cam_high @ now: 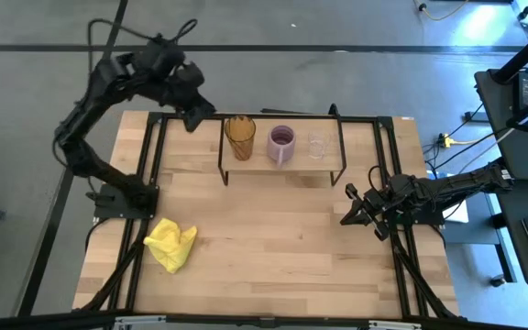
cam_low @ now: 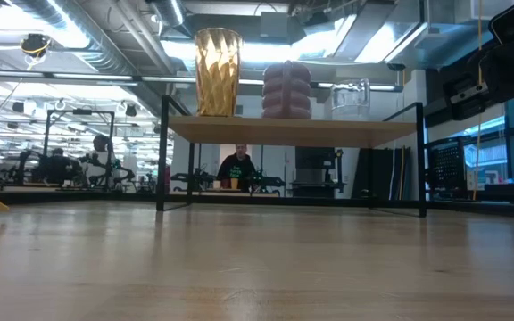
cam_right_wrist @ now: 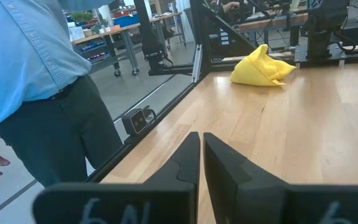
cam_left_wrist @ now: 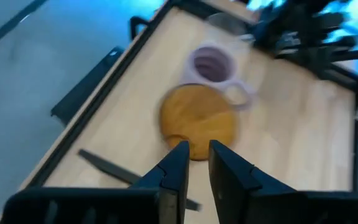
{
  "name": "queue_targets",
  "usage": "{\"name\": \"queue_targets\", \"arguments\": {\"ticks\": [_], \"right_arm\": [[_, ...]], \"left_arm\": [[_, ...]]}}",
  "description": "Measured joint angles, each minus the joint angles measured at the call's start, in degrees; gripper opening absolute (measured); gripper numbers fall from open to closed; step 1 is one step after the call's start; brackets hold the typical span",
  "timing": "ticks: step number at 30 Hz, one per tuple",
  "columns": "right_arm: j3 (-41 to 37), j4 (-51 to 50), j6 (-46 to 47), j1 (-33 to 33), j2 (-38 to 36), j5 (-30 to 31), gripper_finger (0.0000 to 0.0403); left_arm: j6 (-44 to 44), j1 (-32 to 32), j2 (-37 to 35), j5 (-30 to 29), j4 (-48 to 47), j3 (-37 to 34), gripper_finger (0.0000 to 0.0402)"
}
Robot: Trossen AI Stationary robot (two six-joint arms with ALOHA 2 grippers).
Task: Stack small to large cups/mugs on shelf
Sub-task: Return to Home Position
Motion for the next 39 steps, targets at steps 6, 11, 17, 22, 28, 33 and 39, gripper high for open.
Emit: {"name": "queue_targets", "arguments": {"ticks": [6,11,17,22,28,33,39], "right_arm": [[0.0,0.0,0.0,0.0,0.0,0.0,0.0023],[0.0,0.0,-0.1,0.0,0.0,0.0,0.0023],[0.0,0.0,0.0,0.0,0.0,0.0,0.0023],[0.0,0.0,0.0,0.0,0.0,0.0,0.0023],[0.0,0.0,0.0,0.0,0.0,0.0,0.0023],[0.0,0.0,0.0,0.0,0.0,0.0,0.0023],[0.0,0.0,-0.1,0.0,0.0,0.0,0.0023]], "left_arm": [[-8.3,-11.1,-9.2,-1.3,9.8,-7.5,0.0054],[-18.4,-25.5,-22.9,-9.0,37.5,-32.1,0.0054],[-26.0,-37.4,-37.4,-22.2,60.6,-57.7,0.0054],[-24.3,-43.8,-45.7,-24.7,68.1,-68.7,0.0054],[-27.3,-48.8,-53.6,-31.4,68.5,-79.0,0.0054],[-30.9,-51.7,-59.0,-34.1,69.4,-87.7,0.0054],[-32.6,-53.3,-64.4,-34.2,69.6,-94.3,0.0054]]}}
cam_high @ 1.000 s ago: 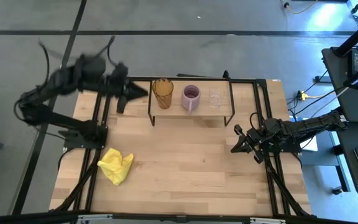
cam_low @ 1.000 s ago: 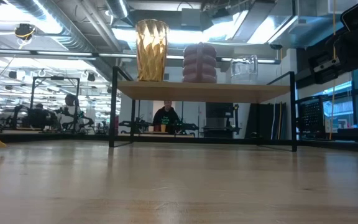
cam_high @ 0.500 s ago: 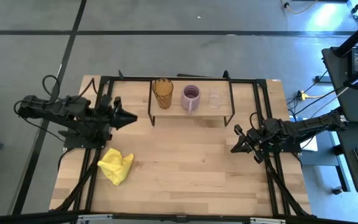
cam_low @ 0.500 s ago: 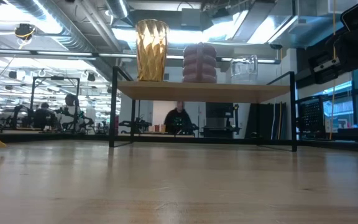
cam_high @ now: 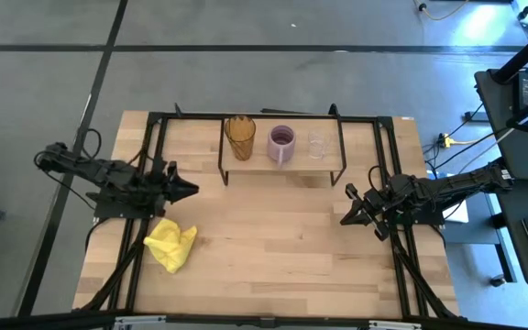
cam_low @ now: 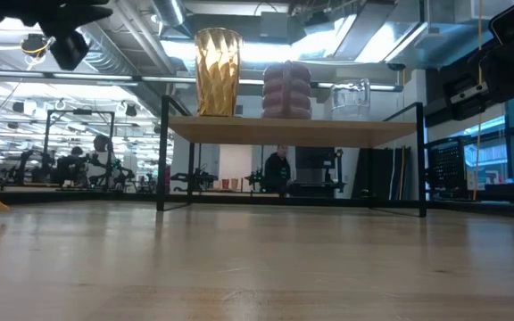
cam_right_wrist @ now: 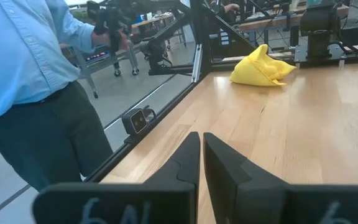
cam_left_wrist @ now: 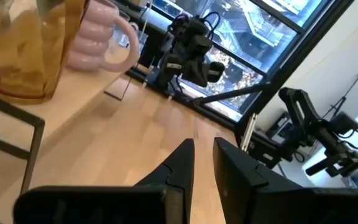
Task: Stack small to large cups/mugs on shelf
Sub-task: Return to Home Position
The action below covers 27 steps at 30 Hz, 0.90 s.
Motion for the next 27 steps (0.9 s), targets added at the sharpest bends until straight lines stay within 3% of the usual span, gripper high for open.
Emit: {"name": "queue_targets", "arguments": {"ticks": [11,18,23,27], "right_arm": [[0.0,0.0,0.1,0.0,0.0,0.0,0.0023],[0.0,0.0,0.0,0.0,0.0,0.0,0.0023],[0.0,0.0,0.0,0.0,0.0,0.0,0.0023],[0.0,0.0,0.0,0.0,0.0,0.1,0.0023]], "left_arm": [[-1.4,-1.6,-10.2,1.1,-8.4,-6.6,0.0054],[-4.8,-1.6,-15.3,-0.1,-8.7,-15.4,0.0054],[-7.4,-1.5,-15.1,-2.5,-9.6,-15.9,0.0053],[-1.3,-1.5,-15.1,-4.7,-9.8,-15.9,0.0053]]}}
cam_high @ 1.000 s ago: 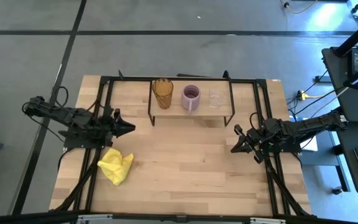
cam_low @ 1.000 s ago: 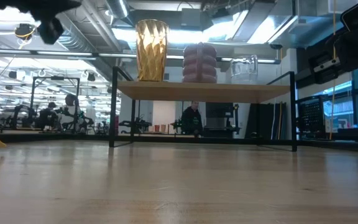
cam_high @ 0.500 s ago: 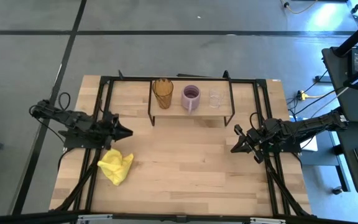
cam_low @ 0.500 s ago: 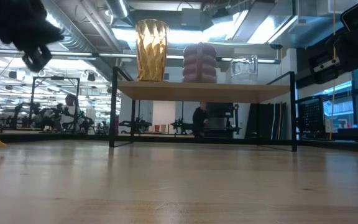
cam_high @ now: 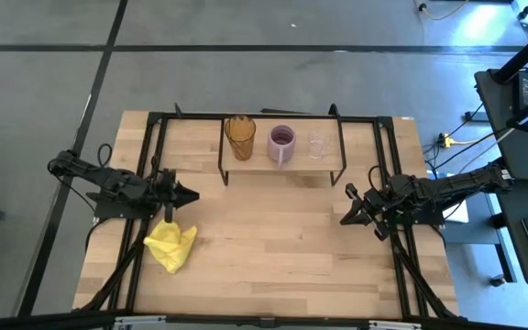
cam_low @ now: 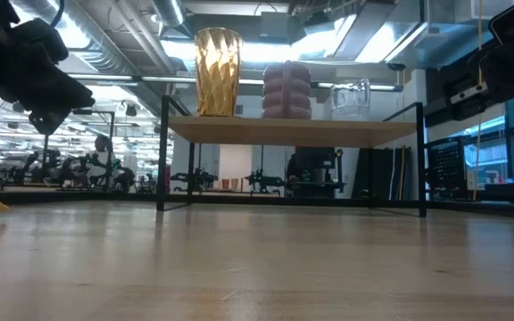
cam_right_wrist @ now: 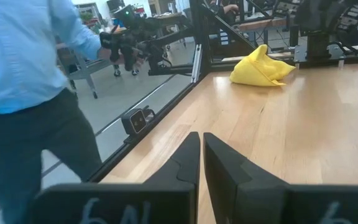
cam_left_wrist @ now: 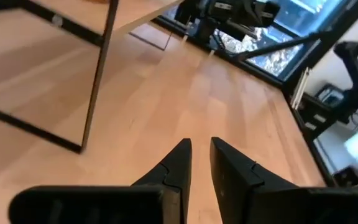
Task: Stack small to large cups/mugs on shelf
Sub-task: Return to Home Position
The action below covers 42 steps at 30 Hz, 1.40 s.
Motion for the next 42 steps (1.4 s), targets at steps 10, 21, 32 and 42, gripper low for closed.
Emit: {"name": "queue_targets", "arguments": {"ticks": [10,21,32,42], "right_arm": [[0.0,0.0,0.0,0.0,0.0,0.2,0.0023],[0.0,0.0,0.1,0.0,0.0,0.3,0.0023],[0.0,0.0,0.0,0.0,0.0,0.3,0.0023],[0.0,0.0,0.0,0.0,0.0,0.3,0.0023]], "left_arm": [[5.1,0.0,0.0,0.2,-0.1,0.0,0.0053],[5.0,0.0,0.0,0.2,-0.1,0.0,0.0053],[5.0,0.0,0.0,0.2,-0.1,0.0,0.0053],[5.0,0.0,0.0,0.2,-0.1,0.0,0.0053]]}}
